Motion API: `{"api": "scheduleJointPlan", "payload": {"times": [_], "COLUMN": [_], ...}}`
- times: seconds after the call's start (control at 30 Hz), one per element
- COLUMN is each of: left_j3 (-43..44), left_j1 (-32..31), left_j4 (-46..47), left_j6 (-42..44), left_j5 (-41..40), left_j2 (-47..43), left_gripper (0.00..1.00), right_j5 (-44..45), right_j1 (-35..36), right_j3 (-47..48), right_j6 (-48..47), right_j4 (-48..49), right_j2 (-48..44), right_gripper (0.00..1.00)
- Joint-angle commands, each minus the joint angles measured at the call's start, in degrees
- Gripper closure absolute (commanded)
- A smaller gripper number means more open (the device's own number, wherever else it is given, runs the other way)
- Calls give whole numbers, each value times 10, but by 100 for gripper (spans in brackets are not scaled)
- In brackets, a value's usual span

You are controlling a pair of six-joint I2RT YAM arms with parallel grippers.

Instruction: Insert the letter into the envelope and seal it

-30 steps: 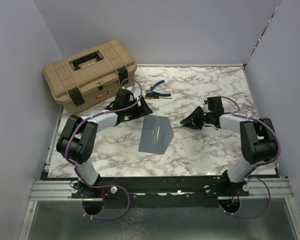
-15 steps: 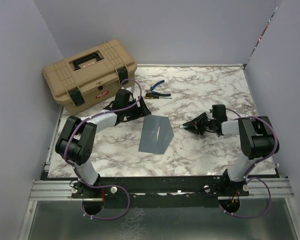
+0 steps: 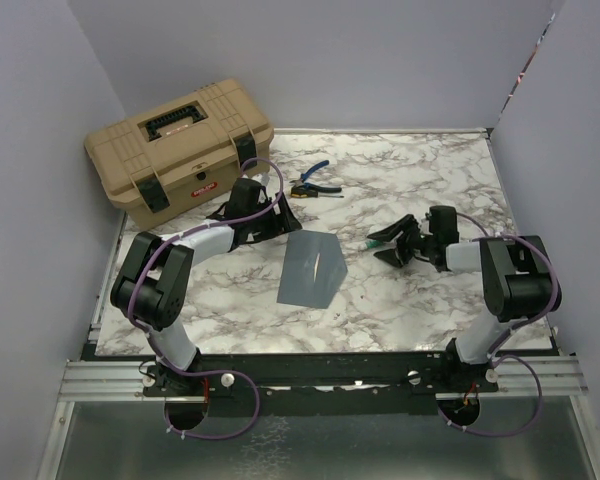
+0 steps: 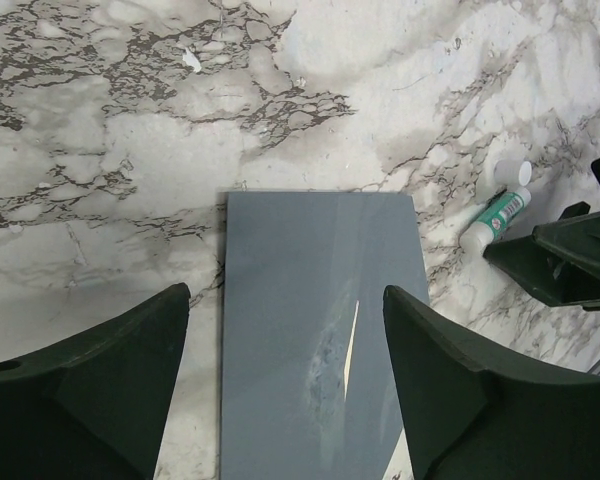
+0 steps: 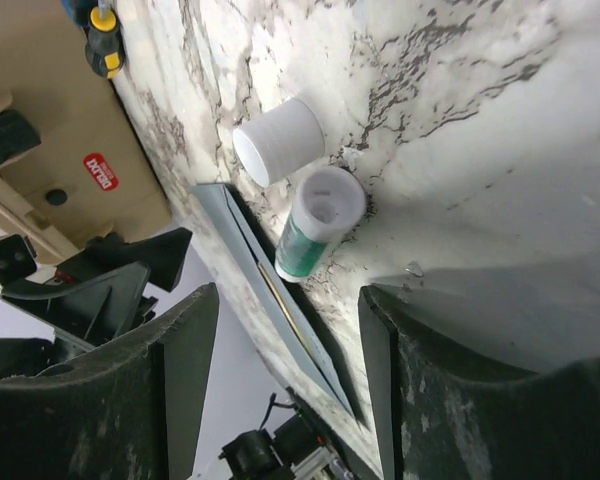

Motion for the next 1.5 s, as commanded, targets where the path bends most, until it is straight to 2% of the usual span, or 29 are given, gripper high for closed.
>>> {"api": "scheduleJointPlan", "payload": {"times": [0.0,0.17,0.43,0.6,0.7,0.93,1.07,1.13,1.3,1.47], "left_j3": [-1,-1,-20,-41,-55,-70,-105,-116,-133,-133], "left_j1": [0,0,-3,-19,-28,-32,-33,-34,-35,-36], "left_j4": [-9,-9,-8,-10,-12,-45,-47,-48,-57,-73], "left_j6": [-2,-18,-40,-39,-48,-45,-40,-37,-39,-39], "left_j5": [-10,2,30,26,26,58,47,50,28,0], "left_j2": [8,15,-19,-34,-31,-20,-16,-14,-4,-3], "left_gripper": [23,31,46,57,62,71,75,77,84,85], "right_j5": [54,62,52,28,30,46,76,63,81,78], "right_j1": [-6,-5,-6,-1,12,62,73,76,88,96], "right_j3": [14,29,63,38,22,11,8,-7,-9,-2], "right_j6": [-45,-82,-170,-192,-192,-158,-162,-147,-141,-139], "right_j4": [-67,-113,-221,-241,-240,-196,-195,-149,-123,-95], "right_j2": [-28,-52,-112,-131,-141,-102,-94,-88,-58,-27], "right_gripper": [38,39,53,80,88,90,90,92,94,94]}}
